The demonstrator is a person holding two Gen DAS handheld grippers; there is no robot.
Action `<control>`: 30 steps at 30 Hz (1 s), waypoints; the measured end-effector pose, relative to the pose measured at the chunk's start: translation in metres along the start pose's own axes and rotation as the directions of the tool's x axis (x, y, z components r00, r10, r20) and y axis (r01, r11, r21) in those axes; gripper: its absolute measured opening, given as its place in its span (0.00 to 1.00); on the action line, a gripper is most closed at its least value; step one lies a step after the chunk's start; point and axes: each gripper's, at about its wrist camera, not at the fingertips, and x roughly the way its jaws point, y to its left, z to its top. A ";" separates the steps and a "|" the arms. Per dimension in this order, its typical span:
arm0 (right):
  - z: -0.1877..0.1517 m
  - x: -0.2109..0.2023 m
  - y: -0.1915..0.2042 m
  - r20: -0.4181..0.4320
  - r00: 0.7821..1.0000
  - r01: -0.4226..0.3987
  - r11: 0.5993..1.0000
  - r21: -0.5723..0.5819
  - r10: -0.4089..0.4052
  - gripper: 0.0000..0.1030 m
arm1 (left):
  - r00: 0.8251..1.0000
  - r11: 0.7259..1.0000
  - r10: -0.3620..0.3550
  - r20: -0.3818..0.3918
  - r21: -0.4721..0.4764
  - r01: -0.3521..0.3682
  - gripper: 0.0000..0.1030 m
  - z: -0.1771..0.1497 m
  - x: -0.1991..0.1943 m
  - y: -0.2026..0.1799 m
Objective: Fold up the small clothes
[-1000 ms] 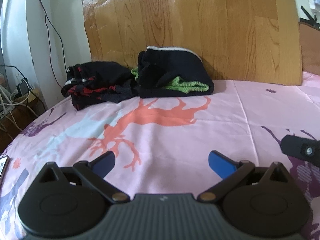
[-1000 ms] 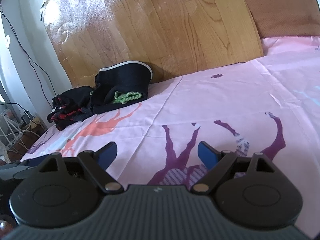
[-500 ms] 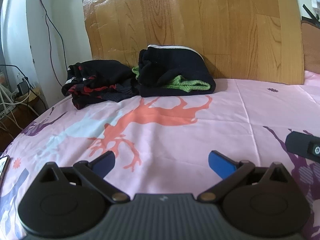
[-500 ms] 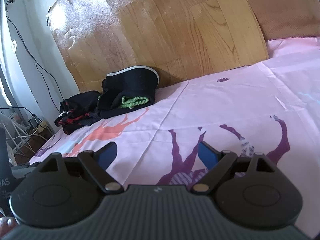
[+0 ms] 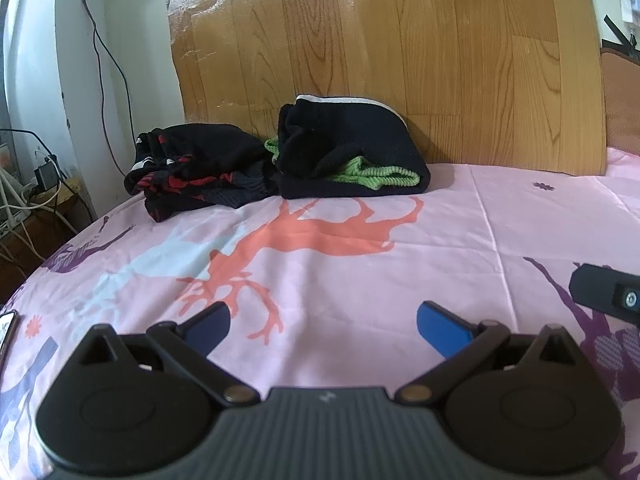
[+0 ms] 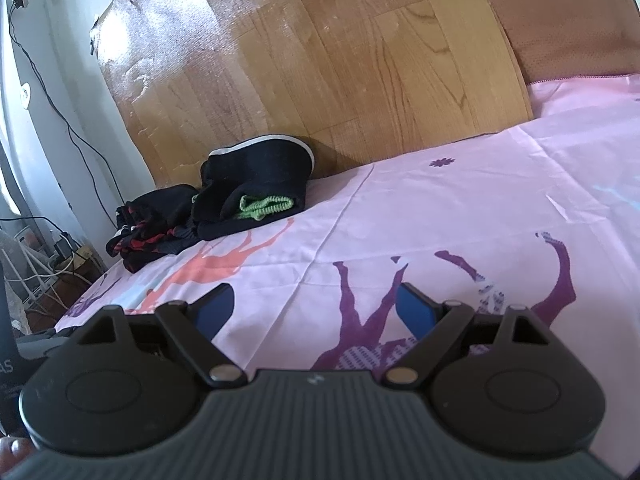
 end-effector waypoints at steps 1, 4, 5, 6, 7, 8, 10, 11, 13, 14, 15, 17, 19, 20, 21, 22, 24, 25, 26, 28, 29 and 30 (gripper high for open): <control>0.000 0.000 0.000 0.002 1.000 0.002 1.000 0.000 -0.002 0.87 | 1.000 1.000 -0.002 0.001 -0.001 0.002 1.00 0.000 0.000 0.000; 0.000 0.000 0.000 0.002 1.000 0.004 1.000 -0.001 -0.004 0.87 | 1.000 1.000 -0.005 0.005 -0.005 0.005 1.00 0.000 -0.001 0.001; 0.000 0.000 0.000 0.004 1.000 0.005 1.000 -0.001 -0.005 0.87 | 1.000 1.000 -0.005 0.006 -0.007 0.005 1.00 0.000 -0.001 0.001; 0.000 0.000 0.000 0.005 1.000 0.006 1.000 0.000 -0.006 0.87 | 1.000 1.000 -0.006 0.007 -0.008 0.006 1.00 0.000 -0.001 0.001; 0.000 0.000 0.000 0.006 1.000 0.007 1.000 0.000 -0.007 0.87 | 1.000 1.000 -0.007 0.007 -0.009 0.007 1.00 0.000 -0.001 0.001; 0.000 0.000 0.000 0.006 1.000 0.008 1.000 0.000 -0.008 0.87 | 1.000 1.000 -0.008 0.006 -0.010 0.008 1.00 0.000 -0.001 0.001; 0.000 -0.001 0.000 0.007 1.000 0.009 1.000 0.001 -0.009 0.87 | 1.000 1.000 -0.008 -0.001 -0.014 0.008 1.00 0.000 0.000 0.002; 0.000 -0.001 0.000 0.007 1.000 0.009 1.000 0.001 -0.009 0.87 | 1.000 1.000 -0.008 -0.006 -0.018 0.008 1.00 0.000 0.000 0.002; 0.000 -0.001 0.000 0.007 1.000 0.010 1.000 0.000 -0.010 0.87 | 1.000 0.999 -0.007 -0.016 -0.034 0.007 1.00 0.000 0.001 0.004; 0.000 -0.001 0.000 0.007 1.000 0.009 1.000 0.000 -0.009 0.87 | 1.000 0.999 -0.007 -0.020 -0.044 0.006 1.00 0.001 0.002 0.006; 0.000 -0.001 -0.001 0.007 1.000 0.009 1.000 0.000 -0.009 0.87 | 1.000 0.998 -0.007 -0.022 -0.055 0.006 1.00 0.000 0.002 0.008; 0.000 -0.001 -0.001 0.007 1.000 0.009 1.000 0.001 -0.009 0.87 | 1.000 0.997 -0.005 -0.026 -0.072 0.003 1.00 0.000 0.002 0.011; 0.000 -0.001 -0.001 0.007 1.000 0.009 1.000 0.001 -0.009 0.87 | 0.999 0.996 -0.003 -0.033 -0.084 0.000 1.00 0.000 0.003 0.013; 0.000 -0.001 -0.001 0.007 1.000 0.009 1.000 0.000 -0.009 0.87 | 0.999 0.996 -0.001 -0.037 -0.087 -0.002 1.00 0.000 0.004 0.013; 0.000 -0.001 -0.001 0.007 1.000 0.009 1.000 0.000 -0.009 0.87 | 0.999 0.996 0.003 -0.039 -0.089 -0.006 1.00 0.000 0.004 0.014; 0.000 -0.001 -0.001 0.007 1.000 0.009 1.000 0.000 -0.009 0.87 | 0.999 0.996 0.005 -0.041 -0.090 -0.009 1.00 0.000 0.004 0.014; 0.000 -0.001 -0.001 0.007 1.000 0.009 1.000 0.001 -0.009 0.87 | 0.999 0.996 0.006 -0.037 -0.091 -0.009 1.00 0.000 0.003 0.014; 0.000 -0.001 -0.001 0.007 1.000 0.009 1.000 0.001 -0.009 0.87 | 0.999 0.996 0.008 -0.034 -0.089 -0.011 1.00 0.000 0.003 0.014; 0.000 -0.001 -0.002 0.007 1.000 0.009 1.000 0.001 -0.009 0.87 | 0.999 0.996 0.009 -0.031 -0.088 -0.011 1.00 -0.001 0.002 0.014; 0.001 -0.001 -0.002 0.007 1.000 0.009 1.000 0.001 -0.009 0.87 | 1.000 0.996 0.003 -0.026 -0.084 -0.005 1.00 -0.001 0.002 0.013; 0.001 0.000 -0.003 0.007 1.000 0.010 1.000 0.001 -0.010 0.87 | 1.000 0.997 0.000 -0.022 -0.081 -0.002 1.00 -0.001 0.001 0.013; 0.001 0.000 -0.003 0.007 1.000 0.011 1.000 0.002 -0.011 0.87 | 1.000 0.997 -0.003 -0.019 -0.078 0.001 1.00 -0.001 0.000 0.013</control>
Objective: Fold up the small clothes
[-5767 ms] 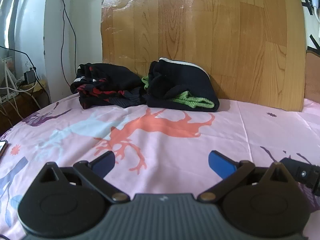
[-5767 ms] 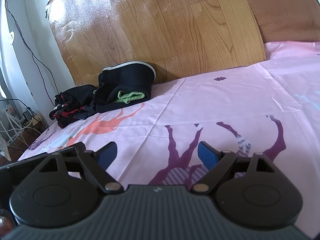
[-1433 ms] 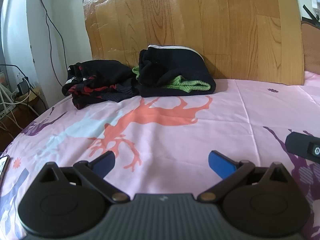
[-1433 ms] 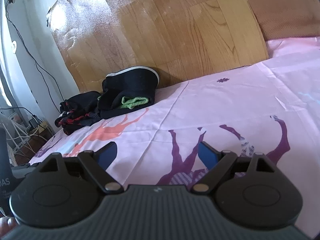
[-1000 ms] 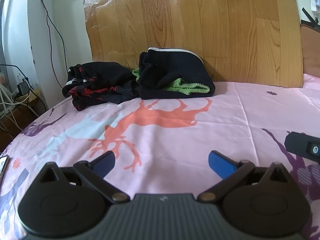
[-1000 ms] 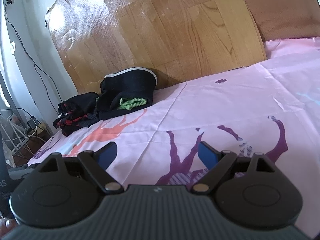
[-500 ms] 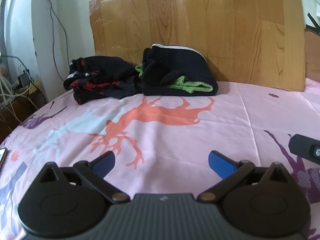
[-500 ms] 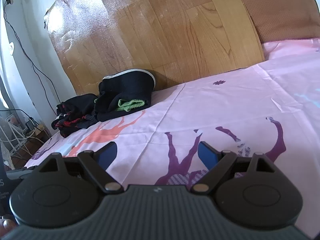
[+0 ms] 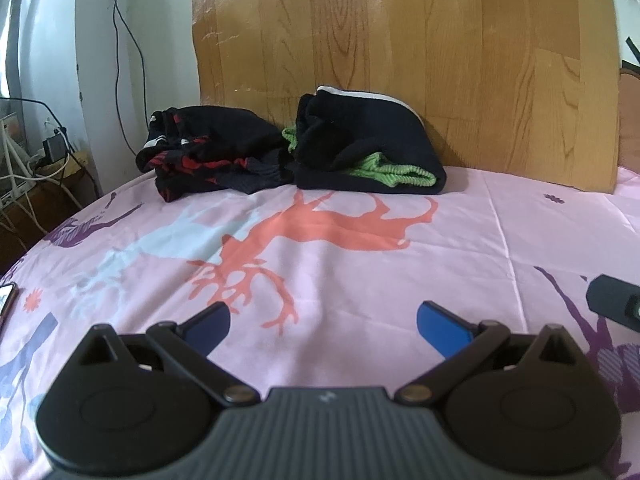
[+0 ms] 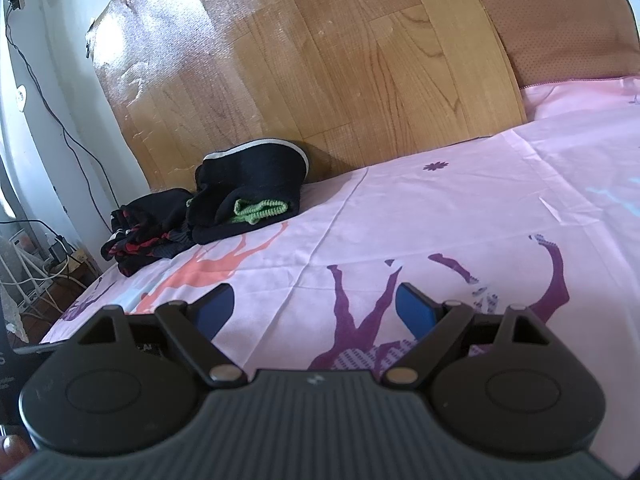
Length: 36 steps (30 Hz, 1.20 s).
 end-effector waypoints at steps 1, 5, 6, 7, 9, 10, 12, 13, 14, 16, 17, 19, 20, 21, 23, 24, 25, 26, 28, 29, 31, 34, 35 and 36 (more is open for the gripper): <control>0.000 0.000 -0.001 0.001 1.000 0.001 1.000 0.001 -0.001 0.87 | 1.000 1.000 -0.004 0.005 0.004 0.004 1.00 0.000 -0.001 0.000; 0.001 0.001 -0.001 0.001 1.000 0.003 1.000 0.002 -0.003 0.87 | 0.999 1.000 -0.025 0.031 0.016 0.024 1.00 -0.001 -0.006 -0.001; 0.001 0.001 -0.001 0.001 1.000 0.003 1.000 0.002 -0.003 0.87 | 0.999 1.000 -0.025 0.031 0.016 0.025 1.00 -0.001 -0.006 -0.001; 0.001 0.001 -0.002 0.001 1.000 0.003 1.000 0.002 -0.003 0.87 | 0.999 1.000 -0.022 0.031 0.015 0.021 1.00 -0.001 -0.006 -0.001; 0.001 0.001 -0.002 0.001 1.000 0.002 1.000 0.002 -0.002 0.87 | 1.000 1.000 -0.016 0.021 0.014 0.016 1.00 -0.001 -0.005 -0.001; 0.001 0.001 -0.002 0.001 1.000 0.002 1.000 0.002 -0.002 0.87 | 1.000 1.000 -0.012 0.014 0.014 0.011 1.00 -0.001 -0.004 -0.001; 0.001 0.001 -0.002 0.001 1.000 0.002 1.000 0.002 -0.002 0.87 | 1.000 1.000 -0.005 0.012 0.009 0.004 1.00 -0.001 -0.003 0.001; 0.001 0.001 -0.002 0.001 1.000 0.002 1.000 0.002 -0.002 0.87 | 1.000 1.000 -0.001 0.016 0.004 0.001 1.00 -0.001 -0.004 0.001; 0.001 0.001 -0.002 0.001 1.000 0.002 1.000 0.001 -0.002 0.87 | 1.000 1.000 0.003 0.020 0.002 -0.003 1.00 -0.001 -0.004 0.002; 0.001 0.001 -0.002 0.001 1.000 0.002 1.000 0.002 -0.002 0.87 | 1.000 1.000 0.006 0.027 0.003 -0.006 1.00 -0.001 -0.005 0.002; 0.001 0.001 -0.002 0.001 1.000 0.002 1.000 0.002 -0.002 0.87 | 0.999 1.000 0.008 0.032 0.005 -0.008 1.00 -0.001 -0.006 0.001; 0.001 0.001 -0.002 0.001 1.000 0.003 1.000 0.002 -0.003 0.87 | 0.999 1.000 0.013 0.042 0.011 -0.014 1.00 -0.002 -0.008 0.000; 0.001 0.000 -0.002 0.002 1.000 0.003 1.000 0.002 -0.003 0.87 | 0.999 1.000 0.019 0.049 0.015 -0.019 1.00 -0.002 -0.009 -0.001; 0.001 0.000 -0.002 0.003 1.000 0.003 1.000 0.002 -0.003 0.87 | 0.998 0.999 0.029 0.056 0.023 -0.030 1.00 -0.003 -0.010 -0.002; 0.001 0.000 -0.003 0.006 1.000 0.004 1.000 0.005 -0.004 0.87 | 0.997 0.998 0.039 0.071 0.037 -0.041 1.00 -0.005 -0.013 -0.005; 0.001 0.000 -0.003 0.008 1.000 0.004 1.000 0.007 -0.005 0.87 | 0.996 0.998 0.039 0.085 0.045 -0.043 1.00 -0.006 -0.014 -0.007; 0.001 0.000 -0.003 0.009 1.000 0.006 1.000 0.008 -0.006 0.87 | 0.995 0.998 0.040 0.091 0.053 -0.045 1.00 -0.006 -0.015 -0.008; 0.001 0.000 -0.003 0.009 1.000 0.006 1.000 0.009 -0.006 0.87 | 0.995 0.997 0.043 0.092 0.063 -0.049 1.00 -0.006 -0.015 -0.010; 0.000 0.000 -0.003 0.009 1.000 0.006 1.000 0.008 -0.006 0.87 | 0.995 0.996 0.054 0.085 0.072 -0.061 1.00 -0.006 -0.014 -0.011; 0.000 0.000 -0.003 0.011 1.000 0.006 1.000 0.007 -0.006 0.87 | 0.995 0.995 0.059 0.081 0.072 -0.064 1.00 -0.006 -0.013 -0.011; 0.000 -0.001 -0.003 0.014 1.000 0.007 1.000 0.008 -0.007 0.87 | 0.996 0.996 0.056 0.075 0.067 -0.061 1.00 -0.005 -0.012 -0.010; -0.001 -0.001 -0.003 0.016 1.000 0.008 1.000 0.011 -0.008 0.87 | 0.996 0.996 0.059 0.063 0.068 -0.063 1.00 -0.006 -0.011 -0.010; -0.002 -0.001 -0.001 0.017 1.000 0.009 1.000 0.011 -0.009 0.87 | 0.996 0.995 0.060 0.060 0.070 -0.064 1.00 -0.006 -0.011 -0.010; -0.002 -0.001 0.000 0.016 1.000 0.009 1.000 0.011 -0.010 0.87 | 0.996 0.995 0.062 0.058 0.072 -0.066 1.00 -0.006 -0.011 -0.011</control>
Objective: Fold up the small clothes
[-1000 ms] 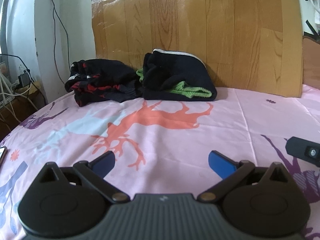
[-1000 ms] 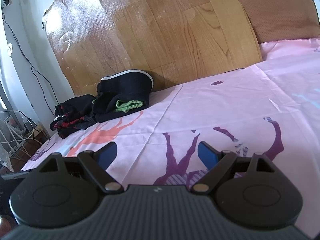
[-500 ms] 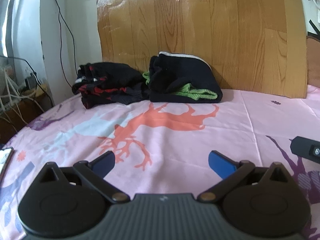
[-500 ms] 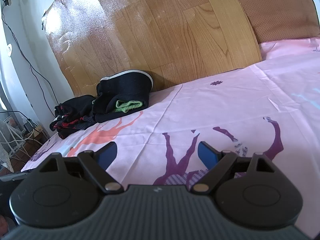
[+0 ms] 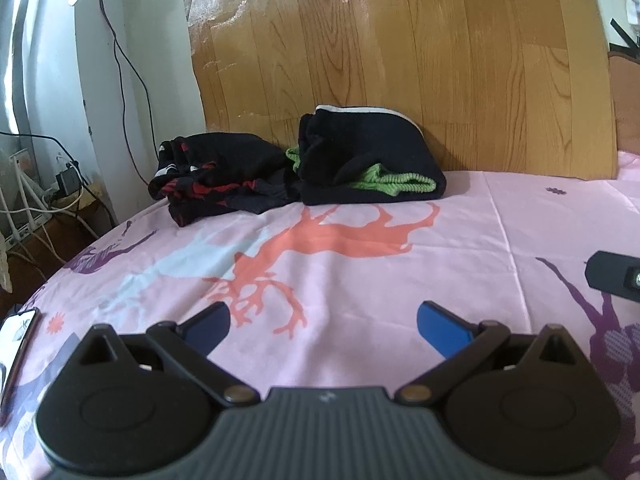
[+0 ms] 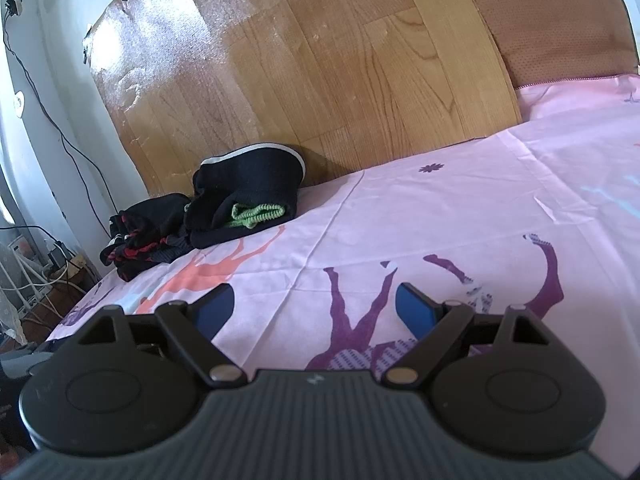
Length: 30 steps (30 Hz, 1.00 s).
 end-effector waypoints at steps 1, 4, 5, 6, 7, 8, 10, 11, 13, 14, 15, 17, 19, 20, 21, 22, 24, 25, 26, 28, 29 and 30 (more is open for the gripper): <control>0.000 0.000 0.000 -0.001 1.000 0.000 1.000 -0.001 0.000 0.87 | 1.000 1.000 0.003 -0.001 0.001 -0.003 1.00 0.000 0.000 0.000; 0.000 0.000 0.001 0.000 1.000 0.001 1.000 -0.002 -0.001 0.87 | 1.000 1.000 0.009 -0.010 0.001 -0.009 1.00 0.000 0.001 0.000; 0.000 0.000 0.001 -0.001 1.000 0.001 1.000 -0.001 -0.001 0.87 | 1.000 1.000 0.011 -0.015 0.002 -0.010 1.00 0.000 0.002 0.000; 0.000 -0.001 0.001 -0.002 1.000 0.002 1.000 -0.001 -0.002 0.87 | 1.000 1.000 0.012 -0.019 0.003 -0.012 1.00 0.000 0.003 0.000; 0.000 -0.001 0.001 -0.002 1.000 0.002 1.000 -0.001 -0.002 0.87 | 1.000 1.000 0.016 -0.023 0.004 -0.016 1.00 0.000 0.003 0.000; 0.000 -0.001 0.002 -0.002 1.000 0.003 1.000 -0.001 -0.003 0.87 | 1.000 1.000 0.019 -0.025 0.007 -0.019 1.00 0.000 0.004 0.000; 0.000 -0.001 0.002 -0.002 1.000 0.003 1.000 0.000 -0.003 0.87 | 0.999 1.000 0.020 -0.029 0.012 -0.020 1.00 0.000 0.004 -0.001; 0.000 -0.001 0.002 -0.002 1.000 0.002 1.000 -0.001 -0.002 0.87 | 0.999 1.000 0.021 -0.031 0.015 -0.021 1.00 0.000 0.005 -0.001; 0.000 -0.001 0.002 -0.003 1.000 0.002 1.000 -0.001 -0.002 0.87 | 0.999 1.000 0.021 -0.038 0.021 -0.021 1.00 0.000 0.006 -0.001; 0.000 -0.001 0.002 -0.003 1.000 0.002 1.000 -0.001 -0.002 0.87 | 0.999 1.000 0.020 -0.040 0.022 -0.019 1.00 0.000 0.006 -0.002; 0.000 -0.001 0.002 -0.002 1.000 0.002 1.000 -0.001 -0.002 0.87 | 0.999 1.000 0.018 -0.042 0.024 -0.017 1.00 0.000 0.006 -0.002; 0.000 0.000 0.002 -0.002 1.000 0.002 1.000 -0.001 -0.002 0.87 | 0.999 1.000 0.015 -0.046 0.025 -0.014 1.00 0.000 0.007 -0.001; 0.000 -0.001 0.002 -0.003 1.000 0.002 1.000 -0.001 -0.002 0.87 | 0.999 1.000 0.012 -0.051 0.027 -0.010 1.00 0.000 0.007 -0.001; 0.000 -0.001 0.002 -0.002 1.000 0.003 1.000 -0.001 -0.003 0.87 | 0.998 1.000 0.007 -0.055 0.028 -0.006 1.00 0.000 0.008 -0.001; 0.000 0.000 0.002 -0.002 1.000 0.002 1.000 -0.001 -0.002 0.87 | 0.998 1.000 0.003 -0.059 0.030 -0.001 1.00 0.000 0.008 -0.001; 0.000 -0.001 0.002 -0.003 1.000 0.003 1.000 -0.001 -0.003 0.87 | 0.998 1.000 0.001 -0.062 0.031 0.001 1.00 0.000 0.008 -0.002; 0.000 -0.001 0.002 -0.002 1.000 0.003 1.000 -0.001 -0.003 0.87 | 0.998 0.999 -0.002 -0.064 0.033 0.004 1.00 0.000 0.008 -0.002; 0.000 -0.001 0.002 -0.002 1.000 0.003 1.000 -0.001 -0.003 0.87 | 0.998 0.999 -0.003 -0.065 0.032 0.005 1.00 0.000 0.008 -0.002; 0.000 -0.001 0.002 -0.002 1.000 0.003 1.000 -0.001 -0.003 0.87 | 0.998 0.999 -0.003 -0.065 0.032 0.005 1.00 0.000 0.009 -0.002; 0.000 -0.001 0.002 -0.002 1.000 0.002 1.000 -0.001 -0.002 0.87 | 0.998 1.000 -0.002 -0.066 0.028 0.004 1.00 0.000 0.009 -0.001; 0.000 0.000 0.001 -0.003 1.000 0.002 1.000 -0.001 -0.002 0.87 | 0.998 1.000 -0.001 -0.067 0.026 0.003 1.00 0.000 0.009 -0.001; 0.000 -0.001 0.001 -0.003 1.000 0.002 1.000 -0.001 -0.002 0.87 | 0.998 1.000 -0.001 -0.067 0.024 0.003 1.00 0.000 0.009 -0.001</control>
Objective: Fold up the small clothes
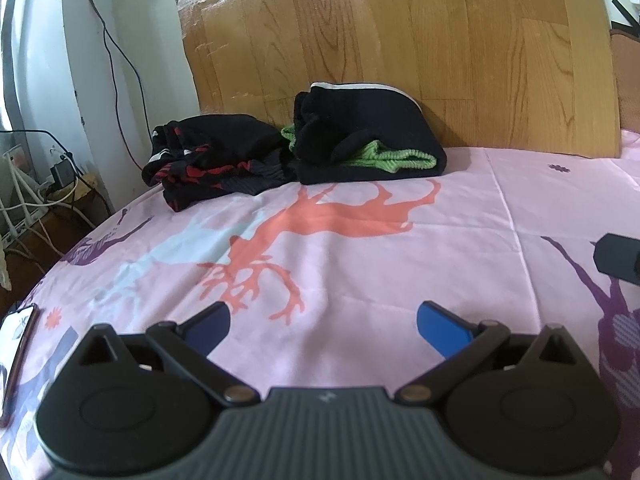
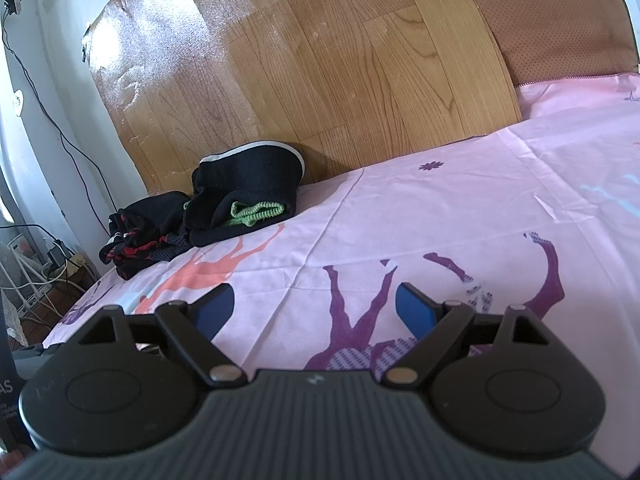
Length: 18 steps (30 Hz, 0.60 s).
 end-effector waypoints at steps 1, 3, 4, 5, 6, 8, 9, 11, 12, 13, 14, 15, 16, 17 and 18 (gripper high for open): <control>0.000 0.000 0.000 0.000 1.000 0.000 1.000 0.000 0.000 0.87 | 1.000 1.000 0.000 -0.002 -0.001 0.000 1.00 0.000 0.000 0.000; 0.000 0.000 0.000 0.000 1.000 0.000 1.000 0.000 0.000 0.87 | 1.000 1.000 0.000 -0.005 0.000 0.000 1.00 0.000 0.001 0.000; 0.000 0.000 0.000 0.000 1.000 0.000 1.000 0.000 0.000 0.87 | 1.000 1.000 0.000 -0.007 0.000 0.000 1.00 0.000 0.001 0.000; 0.000 0.000 0.000 0.000 1.000 0.000 1.000 0.000 0.000 0.87 | 1.000 1.000 -0.001 -0.008 0.002 0.001 1.00 0.000 0.001 -0.001; 0.000 0.000 0.000 0.000 1.000 0.000 1.000 0.000 0.000 0.87 | 1.000 1.000 -0.001 -0.009 0.002 0.002 1.00 0.000 0.001 0.000; 0.000 0.000 0.000 0.000 1.000 0.000 1.000 0.000 0.000 0.87 | 1.000 1.000 -0.003 -0.012 0.002 0.003 1.00 0.000 0.002 0.000; 0.000 0.000 0.000 0.000 1.000 0.000 1.000 0.000 0.000 0.87 | 1.000 1.000 -0.004 -0.014 0.002 0.004 1.00 0.000 0.002 0.000; 0.000 0.000 0.000 -0.001 1.000 0.000 1.000 0.000 0.000 0.87 | 1.000 1.000 -0.007 -0.021 0.001 0.007 1.00 0.001 0.003 0.000; 0.000 0.000 0.000 -0.001 1.000 0.000 1.000 0.000 0.000 0.87 | 1.000 1.000 -0.008 -0.024 0.001 0.008 1.00 0.001 0.004 0.000; 0.000 0.000 0.000 0.000 1.000 0.001 1.000 0.000 -0.001 0.87 | 1.000 1.000 -0.008 -0.026 0.002 0.008 1.00 0.001 0.005 0.000; 0.000 0.000 0.000 0.000 1.000 0.001 1.000 0.000 -0.001 0.87 | 1.000 1.000 -0.008 -0.028 0.004 0.008 1.00 0.001 0.005 0.000; 0.000 0.000 0.000 0.000 1.000 0.001 1.000 0.000 -0.001 0.87 | 1.000 1.000 -0.008 -0.029 0.005 0.008 1.00 0.001 0.005 -0.001; 0.000 0.000 0.000 0.000 1.000 0.001 1.000 0.000 -0.001 0.87 | 1.000 1.000 -0.008 -0.029 0.006 0.008 1.00 0.001 0.005 -0.001; 0.000 0.000 0.000 0.000 1.000 0.001 1.000 0.000 -0.001 0.87 | 1.000 1.000 -0.008 -0.030 0.006 0.008 1.00 0.001 0.005 -0.001; 0.000 0.000 0.000 0.000 1.000 0.001 1.000 0.000 -0.001 0.87 | 0.999 1.000 -0.008 -0.031 0.006 0.009 1.00 0.001 0.006 -0.001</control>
